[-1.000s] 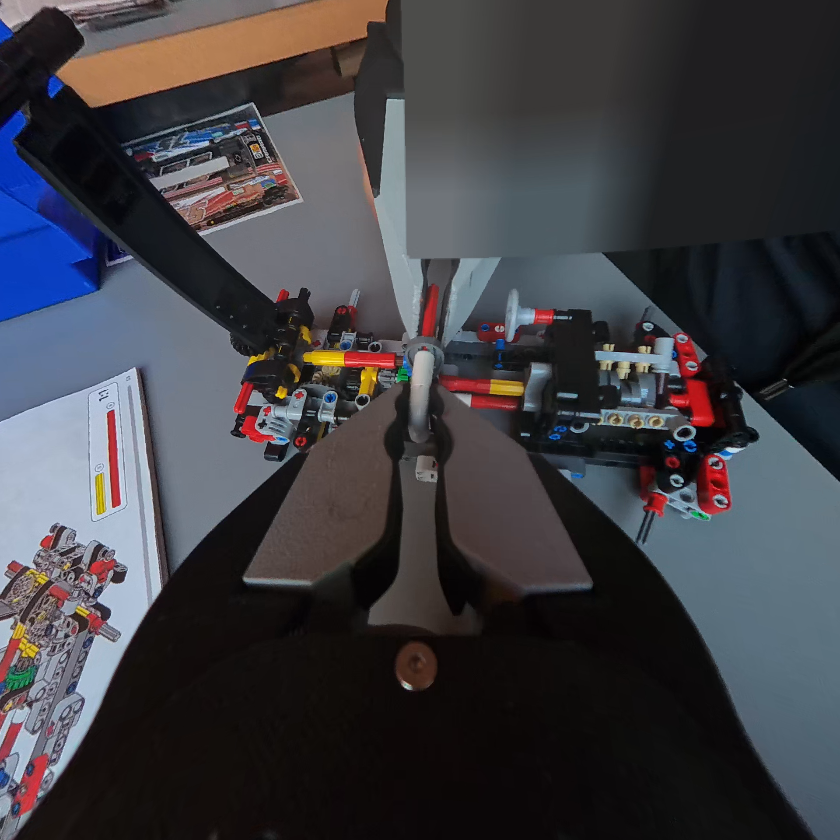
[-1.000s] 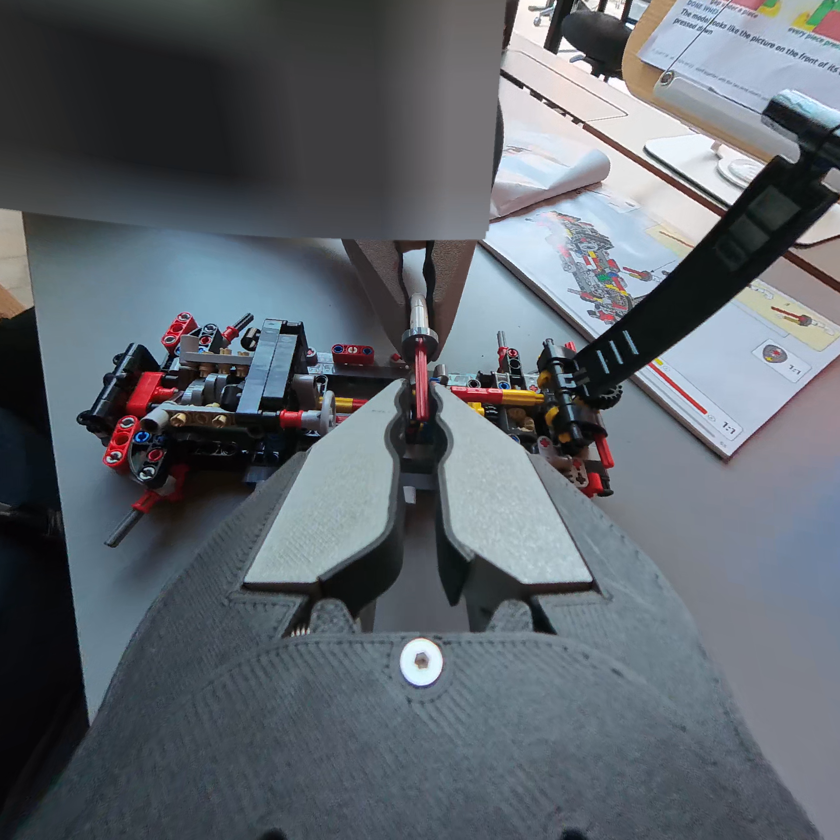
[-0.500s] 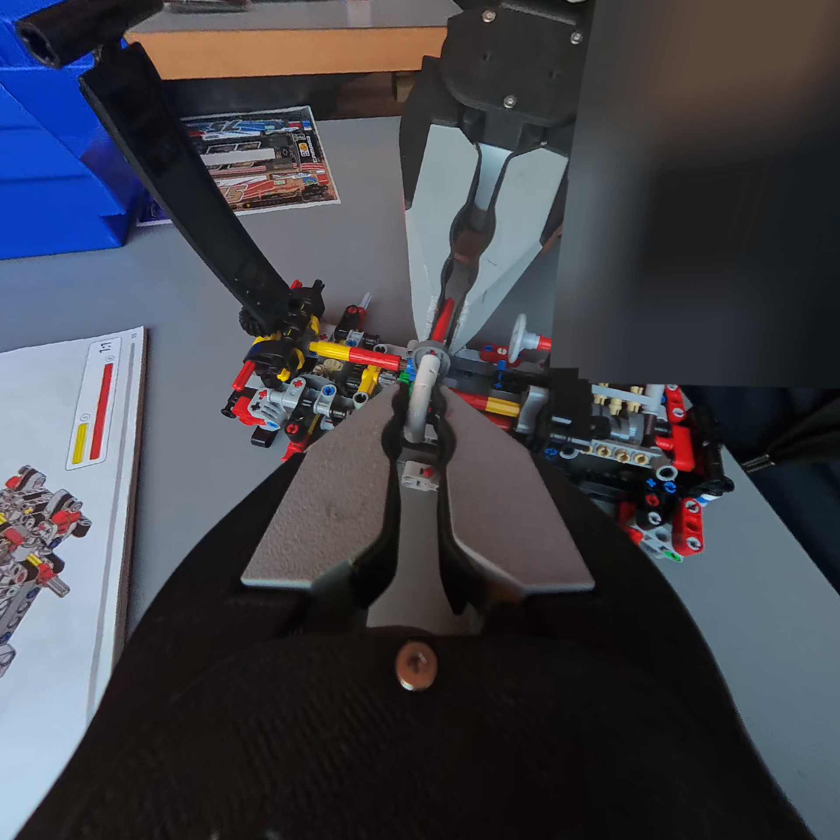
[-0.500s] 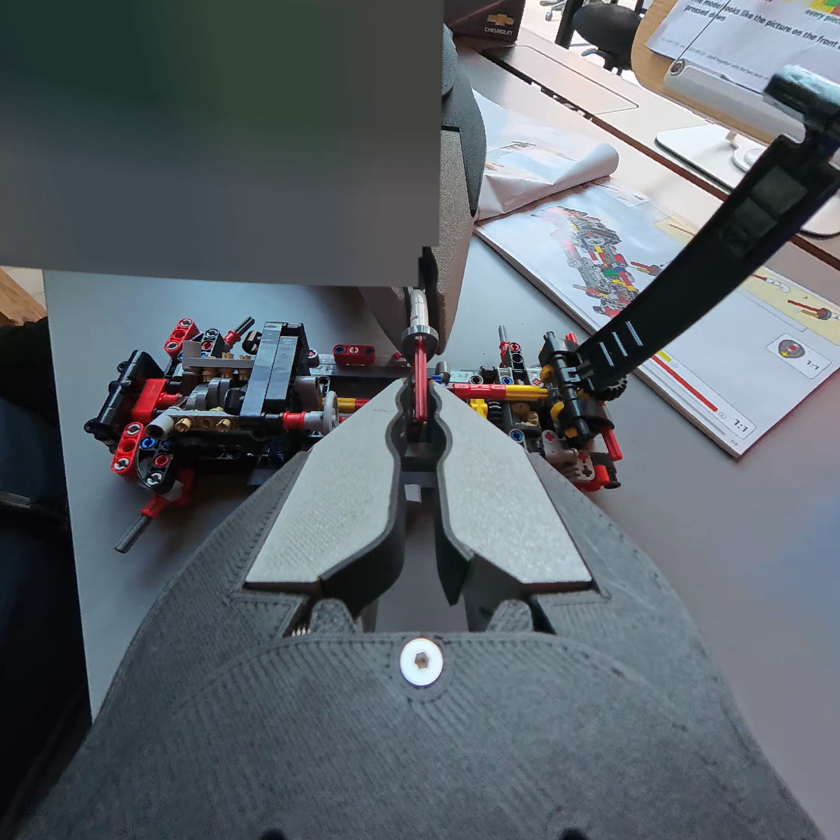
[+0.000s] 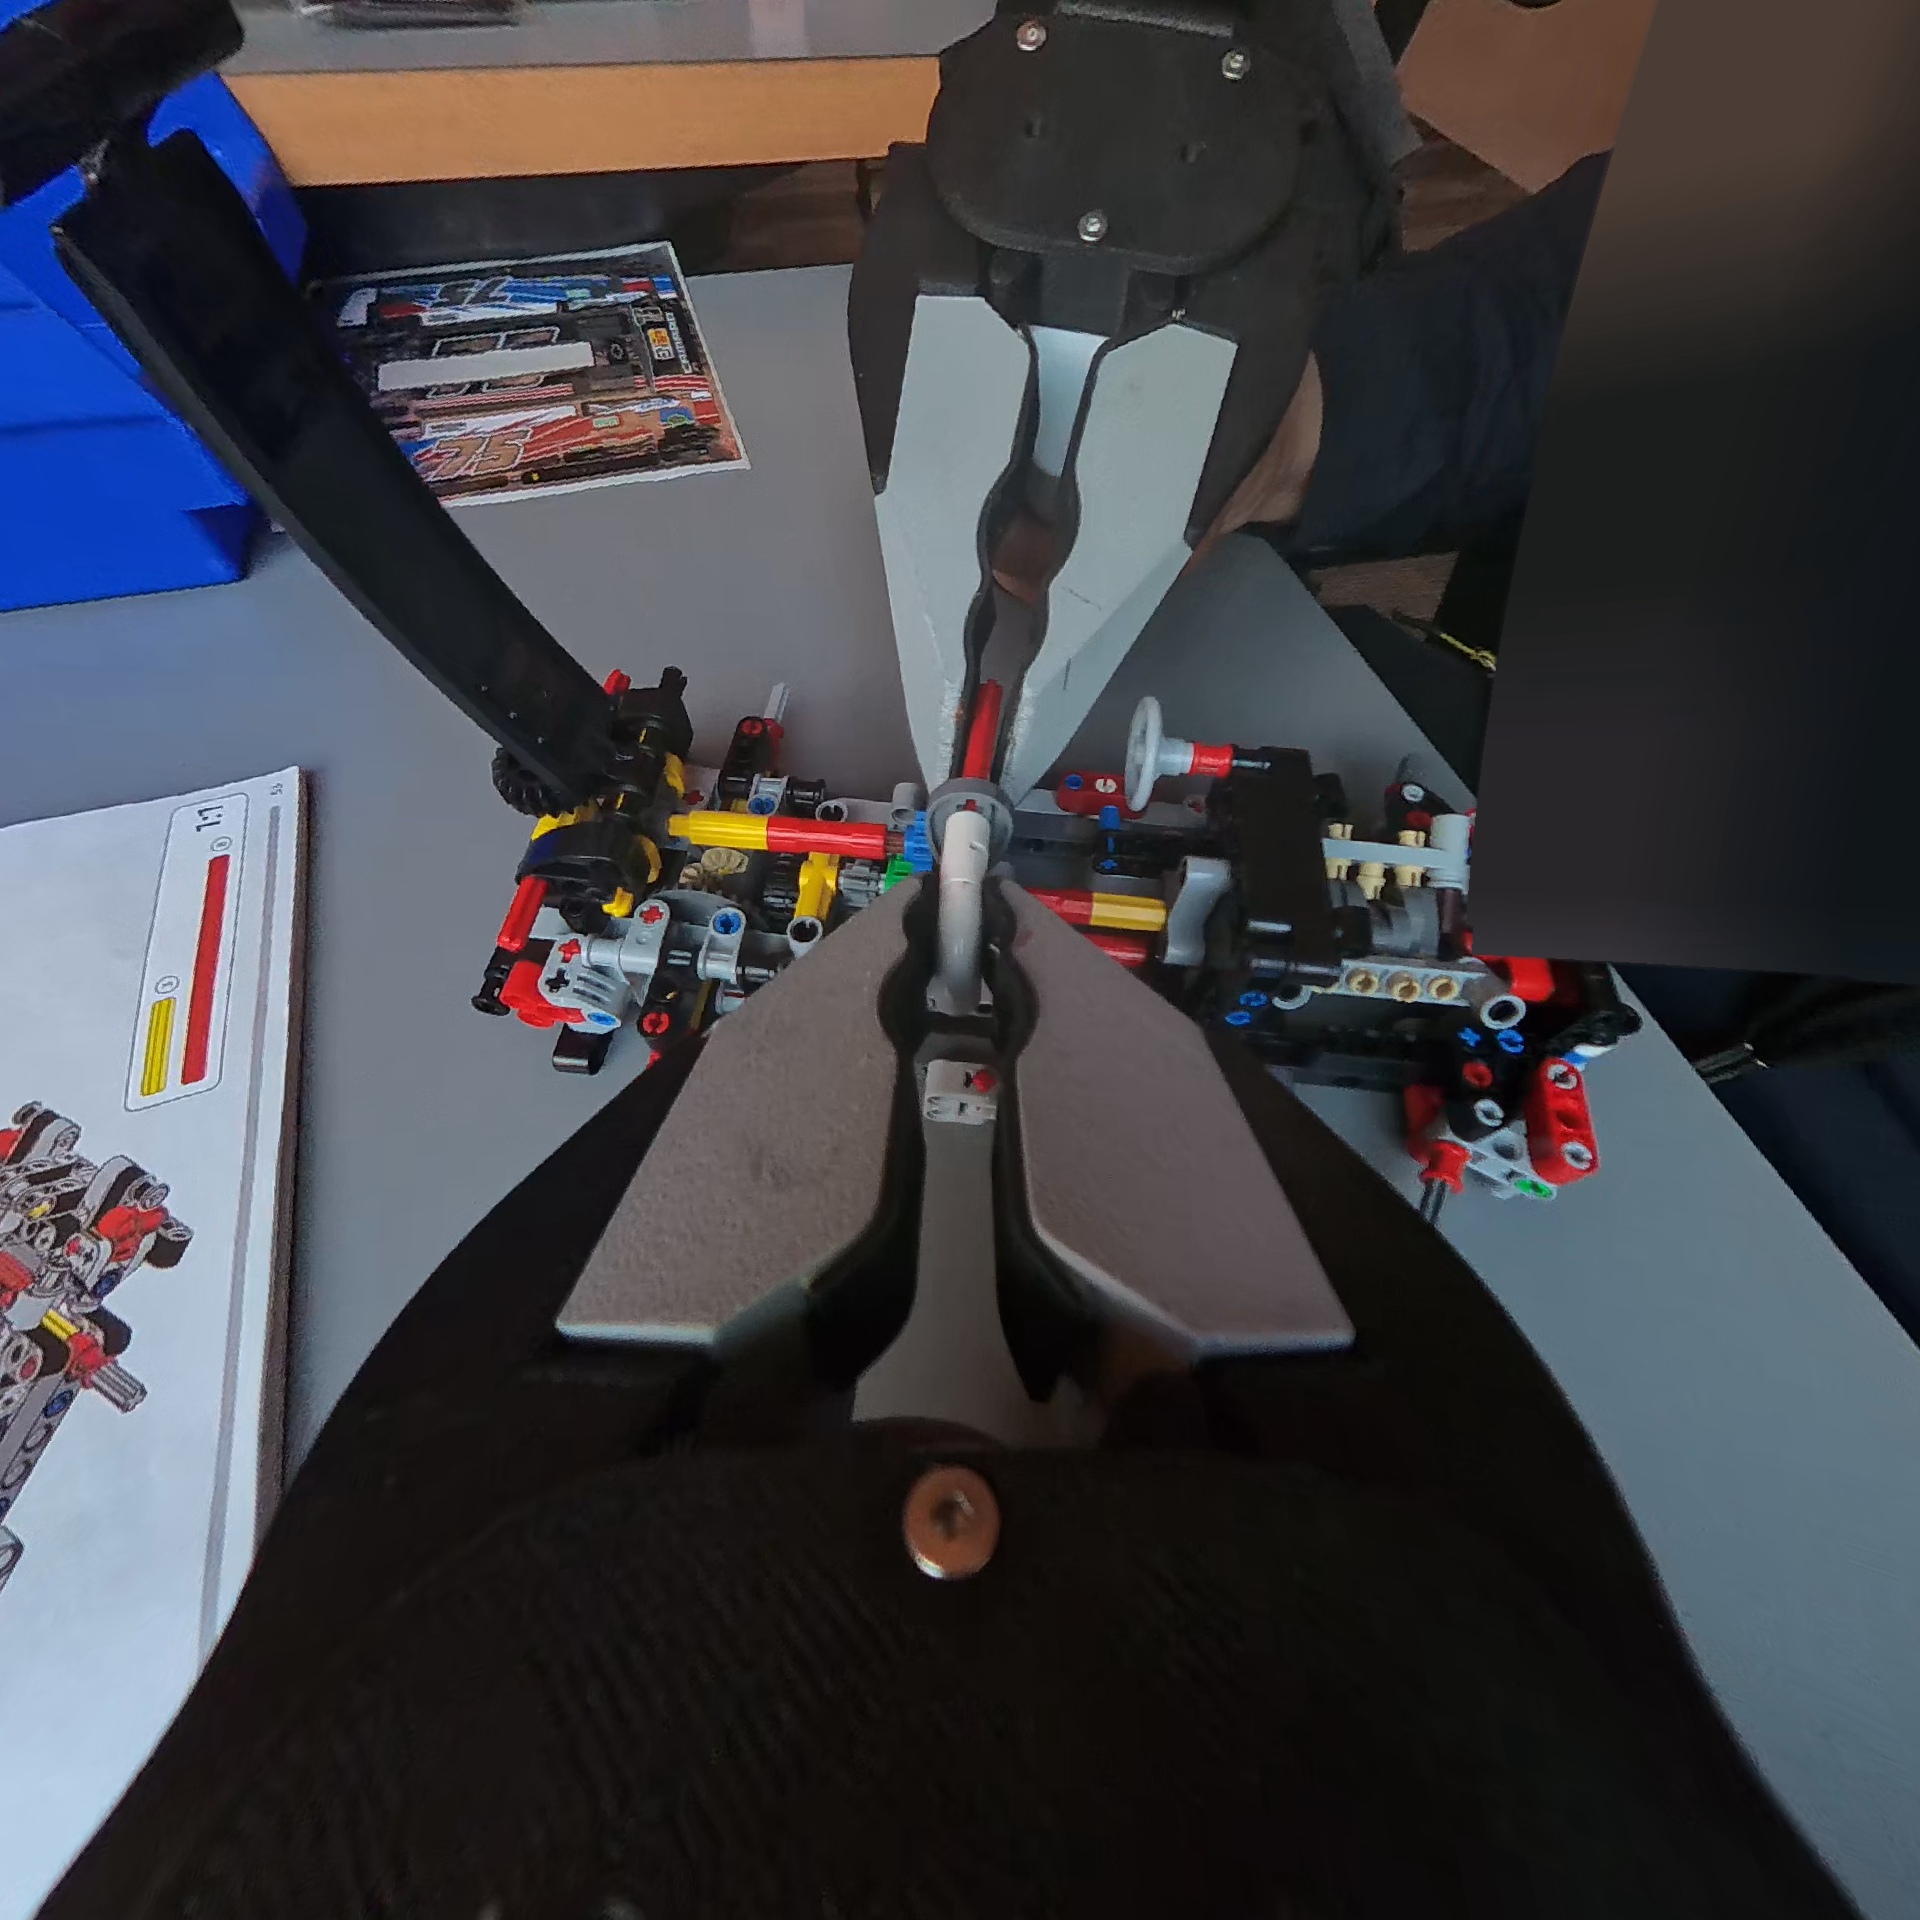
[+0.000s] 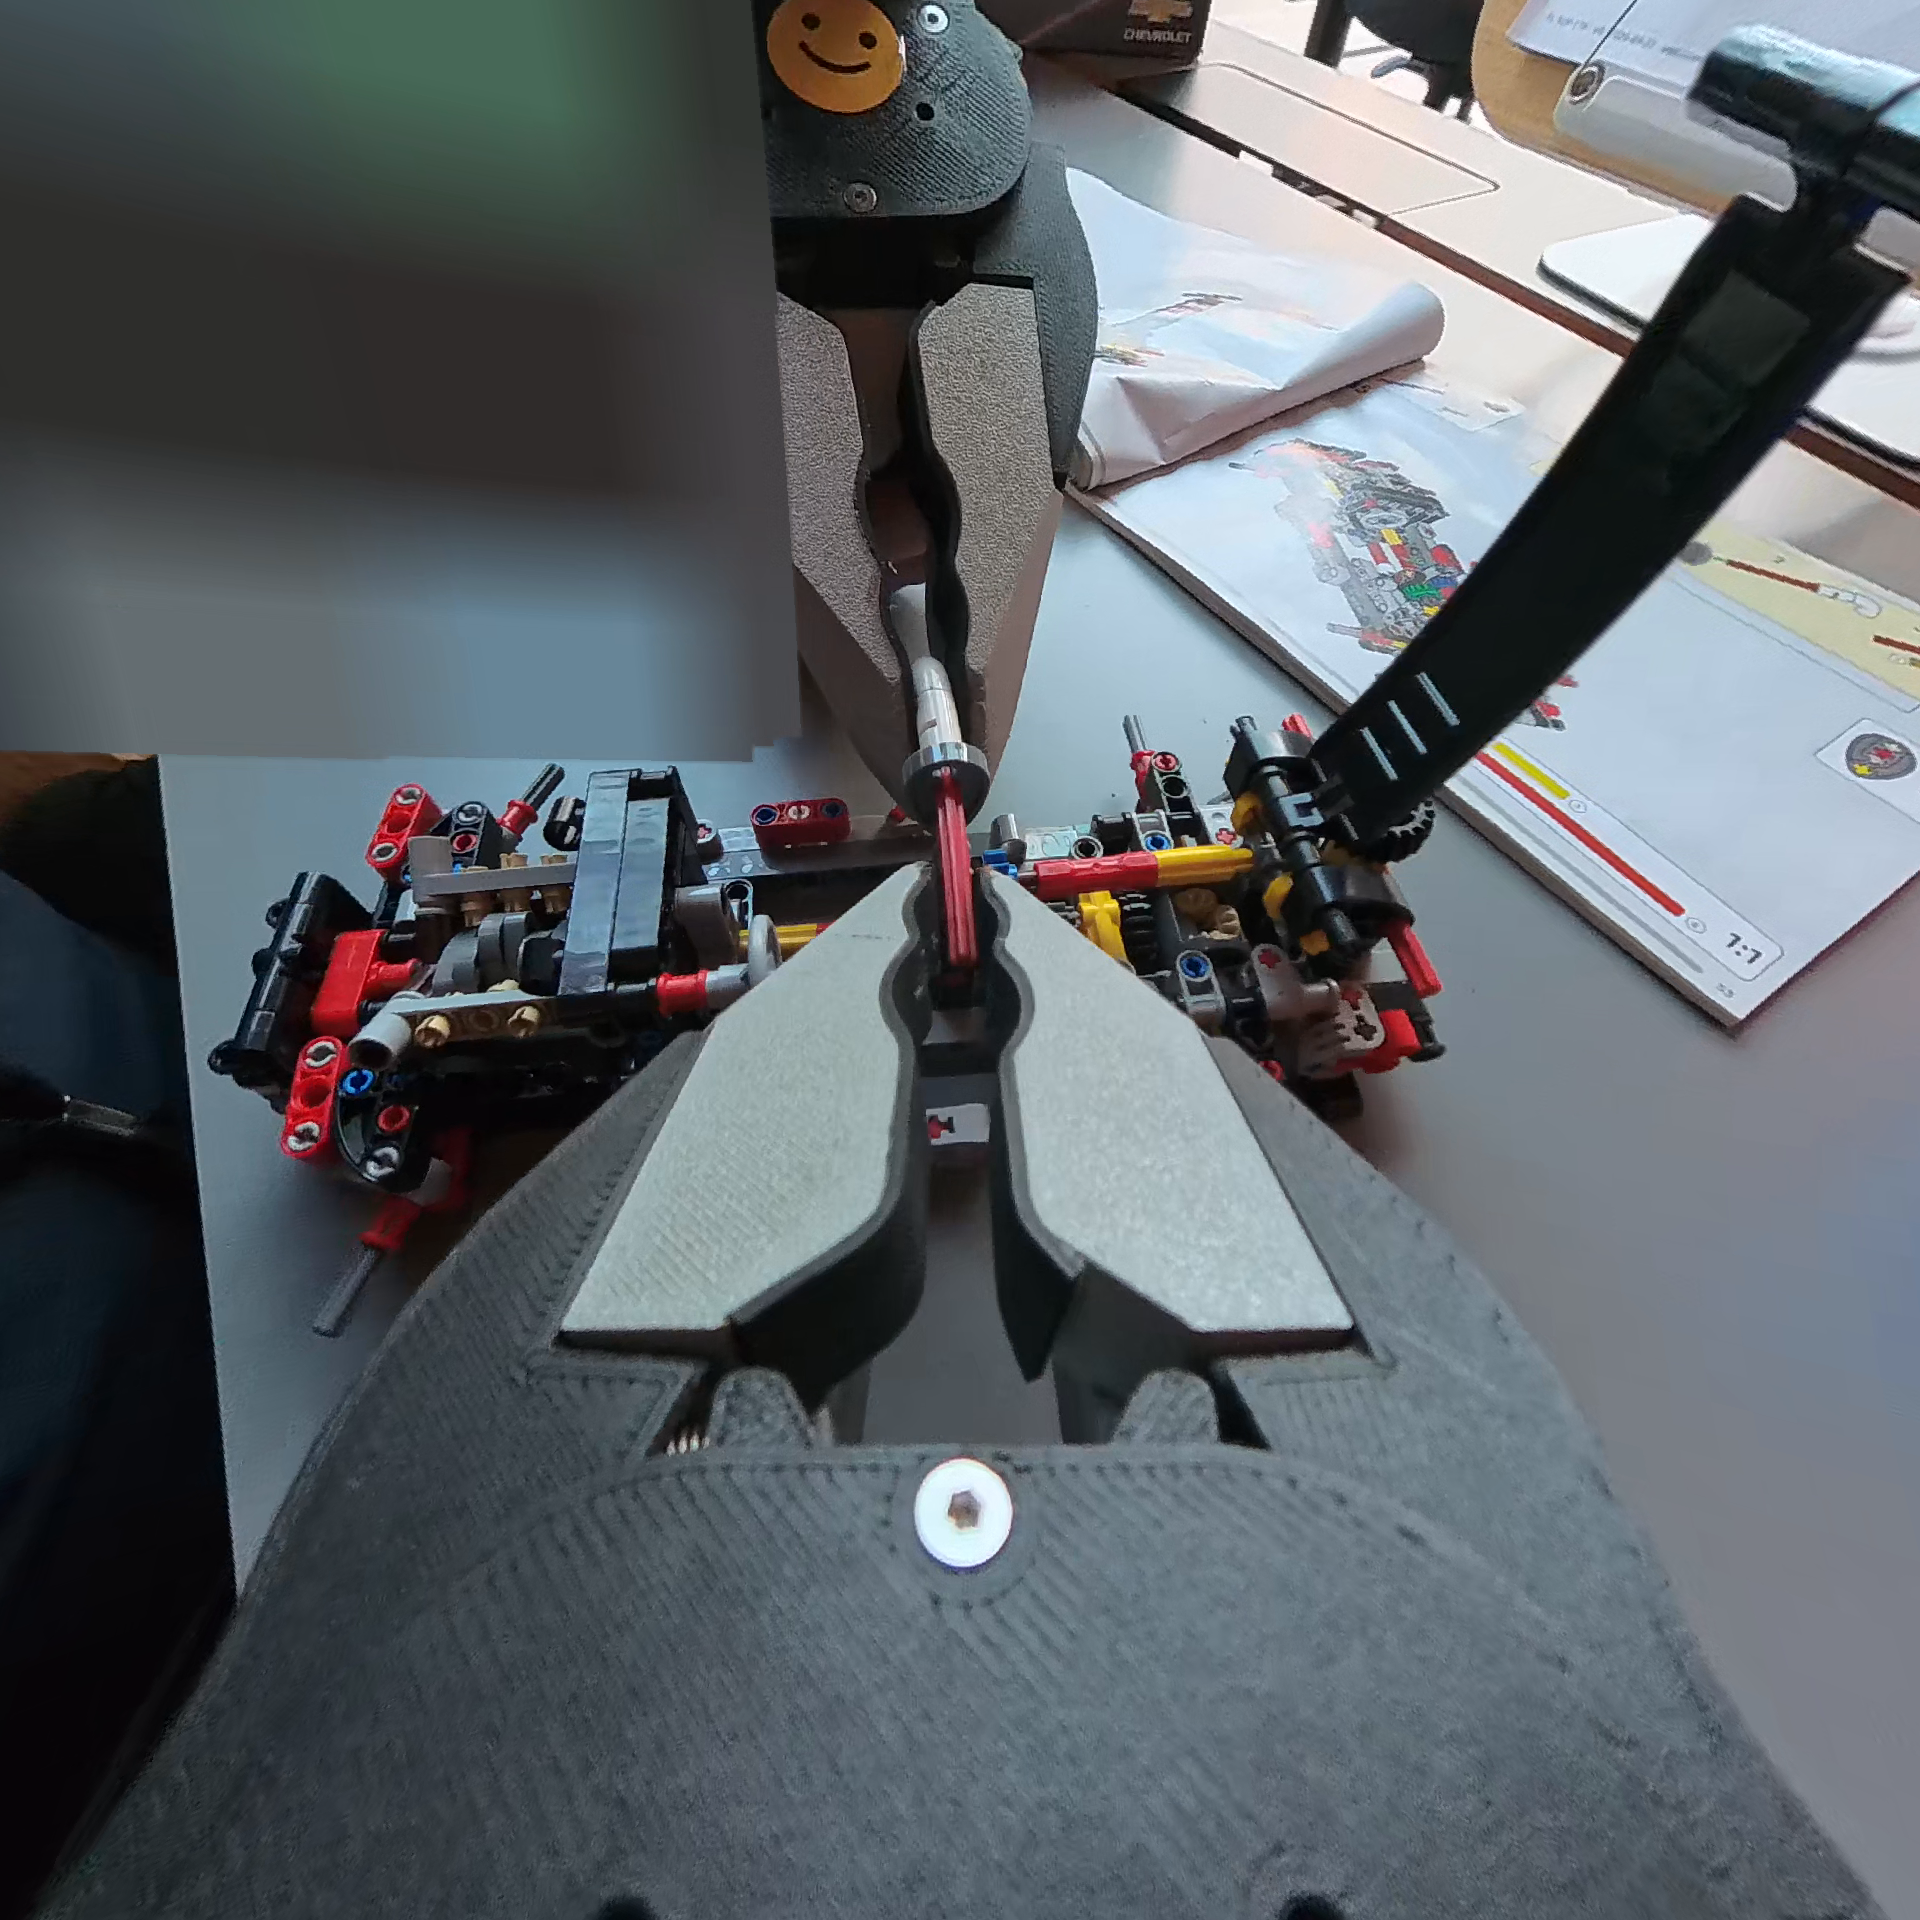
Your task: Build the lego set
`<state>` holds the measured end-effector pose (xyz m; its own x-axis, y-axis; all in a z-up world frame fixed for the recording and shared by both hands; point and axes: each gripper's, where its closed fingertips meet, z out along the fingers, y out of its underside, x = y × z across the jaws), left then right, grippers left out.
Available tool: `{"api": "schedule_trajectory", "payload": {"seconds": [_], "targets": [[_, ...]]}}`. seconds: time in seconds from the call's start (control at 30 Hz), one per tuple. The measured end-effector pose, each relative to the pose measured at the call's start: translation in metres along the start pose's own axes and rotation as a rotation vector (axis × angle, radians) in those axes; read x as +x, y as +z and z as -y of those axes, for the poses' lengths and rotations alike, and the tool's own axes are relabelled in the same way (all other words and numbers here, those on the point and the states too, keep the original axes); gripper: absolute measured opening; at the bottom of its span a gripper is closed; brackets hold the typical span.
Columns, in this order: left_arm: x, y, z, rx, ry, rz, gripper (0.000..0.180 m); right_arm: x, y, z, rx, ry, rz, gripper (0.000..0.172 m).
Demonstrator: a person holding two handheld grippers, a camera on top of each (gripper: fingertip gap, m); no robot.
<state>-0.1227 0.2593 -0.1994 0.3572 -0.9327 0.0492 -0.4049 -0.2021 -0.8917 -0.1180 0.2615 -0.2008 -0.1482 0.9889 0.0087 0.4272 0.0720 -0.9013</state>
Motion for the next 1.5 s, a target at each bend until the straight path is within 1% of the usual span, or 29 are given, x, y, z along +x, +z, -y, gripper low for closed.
{"api": "schedule_trajectory", "payload": {"seconds": [0.23,0.27,0.33,0.37,0.4,0.43,0.5,0.53,0.57,0.63,0.7,0.77,0.8,0.87,0.97,1.07,1.17,1.3,1.37,1.43,1.5], "targets": [[-0.002,0.002,0.002,0.009,-0.018,0.016,0.005,0.001,-0.001,0.0,0.002,0.013,0.054,0.003],[0.0,0.002,0.001,0.007,-0.008,0.009,0.005,0.001,-0.001,0.0,0.004,0.022,0.074,0.003],[0.003,0.001,-0.004,-0.024,-0.05,-0.037,0.006,0.0,-0.001,0.001,0.007,0.037,0.106,0.003],[0.004,-0.001,-0.008,-0.051,-0.079,-0.062,0.017,0.0,-0.001,0.002,0.008,0.039,0.11,0.003],[0.001,-0.002,-0.012,-0.071,-0.094,-0.048,0.028,0.0,-0.001,0.002,0.009,0.036,0.109,0.003],[-0.002,-0.005,-0.014,-0.077,-0.085,-0.025,0.031,0.0,-0.001,0.002,0.011,0.028,0.101,0.003],[-0.003,-0.011,-0.012,-0.068,-0.061,-0.004,0.032,0.001,-0.003,0.002,0.015,0.002,0.056,0.005],[-0.004,-0.014,-0.009,-0.061,-0.059,0.015,0.032,0.004,-0.004,0.003,0.015,0.002,0.005,0.018],[-0.004,-0.016,-0.006,-0.051,-0.063,0.026,0.031,0.003,-0.006,0.003,0.009,0.002,-0.031,0.021],[0.0,-0.015,-0.003,-0.03,-0.068,0.026,0.021,0.002,-0.012,0.003,0.009,-0.002,-0.116,0.02],[0.001,-0.011,-0.006,-0.047,-0.08,0.053,0.012,0.003,-0.02,0.0,-0.001,0.007,-0.192,0.02],[0.003,-0.009,-0.01,-0.069,-0.114,0.079,0.014,0.003,-0.03,-0.004,-0.01,0.046,-0.246,0.019],[0.005,-0.008,-0.01,-0.072,-0.135,0.085,0.018,0.001,-0.034,-0.006,-0.01,0.069,-0.26,0.018],[0.006,-0.007,-0.01,-0.056,-0.186,0.116,0.017,0.003,-0.044,-0.008,-0.01,0.117,-0.311,0.012],[0.019,-0.003,-0.006,-0.024,-0.291,0.101,0.019,0.001,-0.053,-0.002,-0.008,0.152,-0.363,0.01],[0.031,0.003,-0.004,-0.028,-0.317,0.103,0.02,-0.012,-0.047,0.004,-0.025,0.158,-0.329,0.005],[0.034,0.002,-0.007,-0.058,-0.24,0.134,0.023,-0.016,-0.041,-0.006,-0.091,0.147,-0.32,0.007],[0.028,-0.005,-0.01,-0.09,-0.161,0.177,0.024,-0.018,-0.049,-0.008,-0.09,0.182,-0.27,0.004],[0.026,-0.007,-0.006,-0.071,-0.145,0.186,0.023,-0.019,-0.051,-0.015,-0.115,0.207,-0.239,0.005],[0.024,-0.005,-0.004,-0.059,-0.163,0.177,0.018,-0.019,-0.047,-0.023,-0.143,0.222,-0.208,0.006],[0.025,-0.002,-0.004,-0.053,-0.164,0.171,0.006,-0.015,-0.039,-0.028,-0.162,0.216,-0.176,0.003]]}}
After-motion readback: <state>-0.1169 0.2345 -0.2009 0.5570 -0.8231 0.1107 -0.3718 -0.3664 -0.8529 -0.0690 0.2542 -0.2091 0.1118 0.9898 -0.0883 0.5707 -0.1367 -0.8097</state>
